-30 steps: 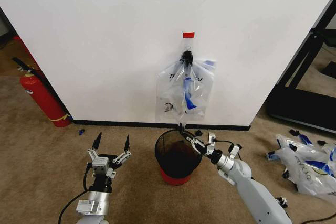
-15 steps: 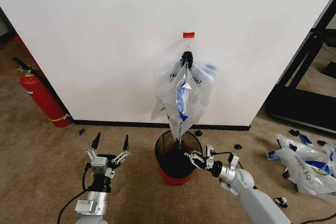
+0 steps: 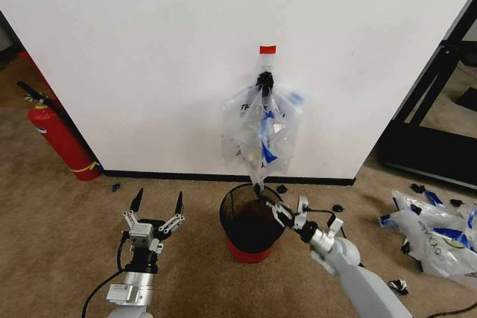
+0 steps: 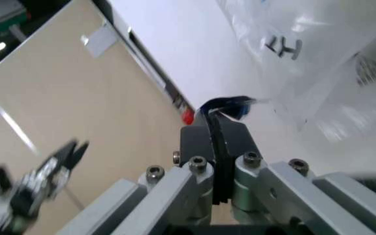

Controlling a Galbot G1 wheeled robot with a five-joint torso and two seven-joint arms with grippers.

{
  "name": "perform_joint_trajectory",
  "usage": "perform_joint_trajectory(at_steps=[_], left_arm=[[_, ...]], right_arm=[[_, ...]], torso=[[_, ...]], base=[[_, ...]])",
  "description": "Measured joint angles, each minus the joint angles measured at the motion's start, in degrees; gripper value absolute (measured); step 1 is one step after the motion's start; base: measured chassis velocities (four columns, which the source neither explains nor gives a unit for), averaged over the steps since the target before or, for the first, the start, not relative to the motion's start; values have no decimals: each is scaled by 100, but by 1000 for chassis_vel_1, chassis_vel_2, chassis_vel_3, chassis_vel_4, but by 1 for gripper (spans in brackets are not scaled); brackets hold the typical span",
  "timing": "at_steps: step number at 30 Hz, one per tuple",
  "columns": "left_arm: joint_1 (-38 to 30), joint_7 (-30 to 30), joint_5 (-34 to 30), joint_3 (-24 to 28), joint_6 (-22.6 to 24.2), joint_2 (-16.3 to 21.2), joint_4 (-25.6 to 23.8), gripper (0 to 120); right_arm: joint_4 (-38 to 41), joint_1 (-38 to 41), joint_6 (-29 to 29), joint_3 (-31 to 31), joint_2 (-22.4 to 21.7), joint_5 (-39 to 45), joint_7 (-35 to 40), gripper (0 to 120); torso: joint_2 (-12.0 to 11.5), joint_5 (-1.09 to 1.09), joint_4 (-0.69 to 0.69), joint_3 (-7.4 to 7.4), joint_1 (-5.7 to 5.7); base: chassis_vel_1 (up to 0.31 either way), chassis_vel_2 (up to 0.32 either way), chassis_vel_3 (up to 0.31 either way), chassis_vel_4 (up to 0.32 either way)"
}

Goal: Pick up the garbage bag from the wall and place it over the trash bin.

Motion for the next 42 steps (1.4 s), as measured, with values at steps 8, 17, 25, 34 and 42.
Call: perform_joint_trajectory(at_steps=[8, 17, 25, 34, 42], left_arm=[[52, -7, -78, -50, -32, 77, -21, 100], [20, -24, -124, -49, -44, 133, -14, 100], [-72, -25, -124, -1, -42, 141, 91, 100], [-122, -23, -118, 7, -39, 143, 165, 100], [-137, -31, -131, -12, -59, 145, 194, 100]], right_arm=[[457, -81, 67, 2, -435, -375, 405, 29], [710, -106, 237, 438, -1300, -1677, -860, 63], [1497, -67, 881, 355, -1490, -1563, 598, 92], [1956, 94, 1325, -91, -1217, -3055, 2768, 100], [2133, 388, 1115, -228, -1355, -3402, 3236, 100]], torso=[[0, 0, -1, 0, 0], [0, 1, -2, 0, 0], [0, 0, -1, 0, 0], [0, 0, 0, 0, 0], [0, 1, -2, 0, 0]], base=[[0, 0, 0, 0], [0, 0, 0, 0], [0, 0, 0, 0], [0, 0, 0, 0], [0, 0, 0, 0]])
